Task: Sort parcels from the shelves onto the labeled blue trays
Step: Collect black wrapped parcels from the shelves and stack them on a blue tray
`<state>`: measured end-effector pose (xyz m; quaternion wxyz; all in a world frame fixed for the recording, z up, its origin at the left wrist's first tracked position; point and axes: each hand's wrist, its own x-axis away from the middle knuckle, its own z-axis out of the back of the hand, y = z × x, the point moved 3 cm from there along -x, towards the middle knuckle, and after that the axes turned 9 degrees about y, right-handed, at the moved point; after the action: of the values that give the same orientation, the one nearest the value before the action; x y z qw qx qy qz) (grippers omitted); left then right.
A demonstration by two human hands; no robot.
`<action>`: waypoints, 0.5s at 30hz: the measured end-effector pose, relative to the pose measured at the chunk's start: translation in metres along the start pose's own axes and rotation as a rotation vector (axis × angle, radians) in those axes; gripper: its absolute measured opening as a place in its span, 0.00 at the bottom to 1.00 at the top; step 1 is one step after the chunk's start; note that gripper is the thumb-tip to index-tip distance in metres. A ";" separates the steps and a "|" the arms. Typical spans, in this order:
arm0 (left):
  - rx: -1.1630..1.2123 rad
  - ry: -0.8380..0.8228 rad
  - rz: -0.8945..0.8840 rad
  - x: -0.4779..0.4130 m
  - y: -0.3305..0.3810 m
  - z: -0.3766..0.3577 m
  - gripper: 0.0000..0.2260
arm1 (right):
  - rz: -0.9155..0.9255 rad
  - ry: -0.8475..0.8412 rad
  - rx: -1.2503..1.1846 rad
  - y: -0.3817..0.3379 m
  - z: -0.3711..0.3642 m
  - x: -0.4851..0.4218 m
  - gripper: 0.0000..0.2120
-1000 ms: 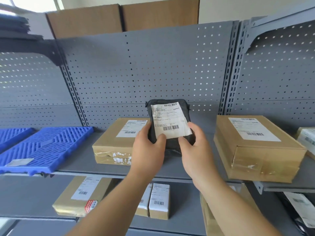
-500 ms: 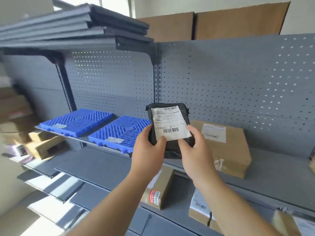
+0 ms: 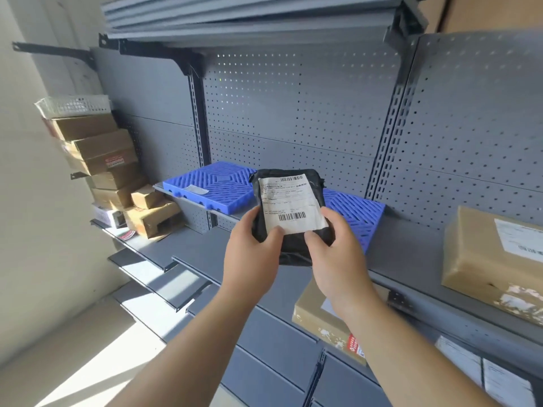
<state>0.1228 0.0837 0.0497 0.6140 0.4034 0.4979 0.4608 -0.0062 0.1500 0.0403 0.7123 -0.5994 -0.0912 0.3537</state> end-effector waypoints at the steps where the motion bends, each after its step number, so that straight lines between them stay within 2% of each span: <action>1: 0.000 0.002 0.004 -0.009 -0.003 -0.001 0.14 | 0.002 -0.005 0.007 0.001 -0.007 -0.006 0.22; 6: -0.024 -0.006 0.001 -0.055 -0.010 -0.019 0.15 | 0.001 -0.002 0.018 0.007 -0.027 -0.050 0.21; 11: -0.018 -0.073 0.012 -0.103 -0.003 -0.048 0.11 | -0.017 0.011 0.001 0.011 -0.033 -0.102 0.20; 15: -0.026 -0.133 0.010 -0.138 -0.010 -0.075 0.12 | -0.027 0.038 0.007 0.019 -0.040 -0.134 0.20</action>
<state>0.0401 -0.0496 0.0602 0.6488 0.4275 0.4479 0.4425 -0.0898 0.0365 0.0519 0.7208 -0.6021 -0.0846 0.3328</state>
